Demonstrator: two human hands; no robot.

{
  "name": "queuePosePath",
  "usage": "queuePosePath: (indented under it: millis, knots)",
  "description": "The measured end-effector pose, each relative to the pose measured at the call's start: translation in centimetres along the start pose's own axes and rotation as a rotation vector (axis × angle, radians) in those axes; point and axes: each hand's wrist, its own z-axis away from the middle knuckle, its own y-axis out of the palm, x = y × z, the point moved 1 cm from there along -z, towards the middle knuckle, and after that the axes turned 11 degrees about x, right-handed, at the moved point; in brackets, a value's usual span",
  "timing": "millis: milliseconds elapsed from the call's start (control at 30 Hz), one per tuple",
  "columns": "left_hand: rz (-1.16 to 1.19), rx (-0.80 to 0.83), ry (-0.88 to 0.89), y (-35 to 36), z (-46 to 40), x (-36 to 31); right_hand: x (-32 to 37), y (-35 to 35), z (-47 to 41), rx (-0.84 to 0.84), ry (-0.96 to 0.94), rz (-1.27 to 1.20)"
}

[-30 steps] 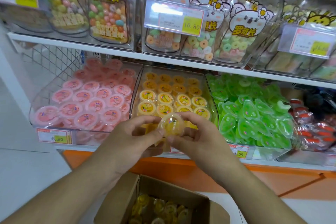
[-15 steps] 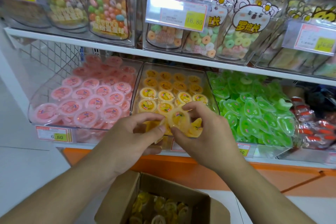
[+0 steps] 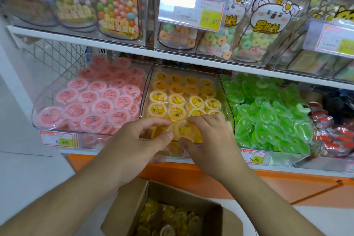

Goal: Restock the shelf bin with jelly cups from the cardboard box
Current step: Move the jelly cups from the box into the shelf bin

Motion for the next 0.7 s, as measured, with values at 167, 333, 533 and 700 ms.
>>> queuePosePath:
  millis: [167, 333, 533, 700]
  knots:
    - [-0.032, -0.002, 0.002, -0.2, 0.1, 0.1, -0.7, 0.3, 0.0, -0.011, 0.003, -0.042]
    - [-0.079, -0.003, 0.005, -0.3, 0.0, 0.2, -0.9, 0.1, 0.0, -0.009, -0.014, -0.096]
    - [-0.144, -0.073, -0.035, -0.2, 0.0, 0.1, -0.8, -0.2, 0.0, 0.013, -0.018, -0.165]
    - [-0.265, -0.12, -0.05, -0.2, -0.1, -0.2, -0.1, -1.8, 0.2, 0.031, -0.065, -0.338]
